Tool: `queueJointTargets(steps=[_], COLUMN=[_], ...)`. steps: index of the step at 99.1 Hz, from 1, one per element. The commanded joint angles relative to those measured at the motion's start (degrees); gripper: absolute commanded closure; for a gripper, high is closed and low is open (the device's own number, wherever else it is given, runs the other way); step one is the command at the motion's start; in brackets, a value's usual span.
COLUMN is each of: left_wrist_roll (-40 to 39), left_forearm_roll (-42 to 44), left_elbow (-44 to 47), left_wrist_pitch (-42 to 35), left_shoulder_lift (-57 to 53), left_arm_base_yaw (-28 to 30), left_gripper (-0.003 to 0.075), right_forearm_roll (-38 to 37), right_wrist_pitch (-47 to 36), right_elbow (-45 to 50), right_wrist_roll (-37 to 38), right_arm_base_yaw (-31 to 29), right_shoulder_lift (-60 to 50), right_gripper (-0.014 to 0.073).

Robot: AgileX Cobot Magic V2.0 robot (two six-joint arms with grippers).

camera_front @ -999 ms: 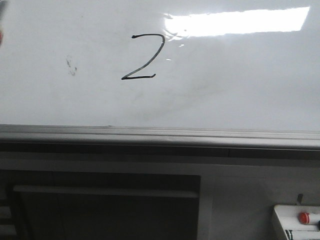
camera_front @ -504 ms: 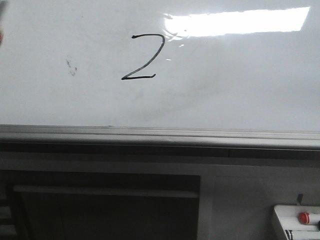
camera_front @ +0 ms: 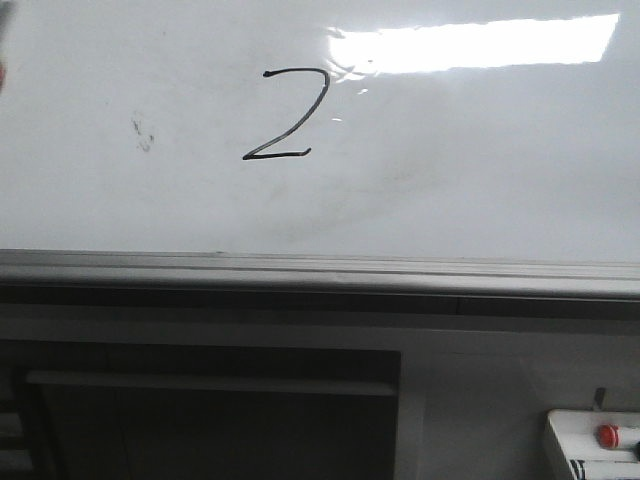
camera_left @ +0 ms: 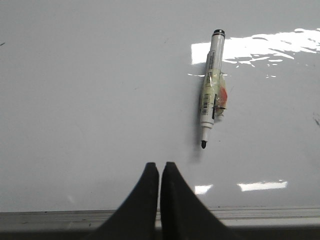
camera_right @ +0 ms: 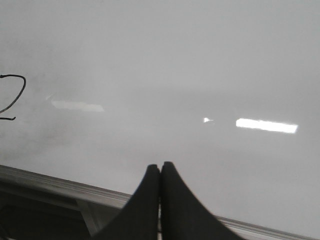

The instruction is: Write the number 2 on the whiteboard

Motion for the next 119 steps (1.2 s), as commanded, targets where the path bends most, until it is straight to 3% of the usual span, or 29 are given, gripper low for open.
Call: queueJointTargets(steps=[1, 68, 100, 119], left_wrist_roll=[-0.19, -0.19, -0.19, -0.19], left_forearm_roll=[-0.02, -0.02, -0.02, -0.02], left_elbow=[1.86, 1.86, 1.86, 1.86], left_wrist_pitch=[-4.31, -4.31, -4.31, -4.31], left_shoulder_lift=[-1.38, -1.38, -1.38, -1.38], left_arm_base_yaw=[0.17, 0.17, 0.17, 0.17], left_gripper=[0.0738, 0.0738, 0.0738, 0.0738], right_forearm_roll=[-0.35, -1.13, -1.64, -1.64], right_wrist_pitch=[-4.5, -5.07, -26.4, -39.15], right_elbow=[-1.39, -0.8, 17.33, 27.98], right_wrist_roll=[-0.47, -0.5, -0.5, -0.5], right_arm_base_yaw=[-0.38, -0.38, -6.93, -7.34], right_shoulder_lift=[0.62, -0.13, -11.41, -14.57], right_gripper=[0.0659, 0.0659, 0.0659, 0.0659])
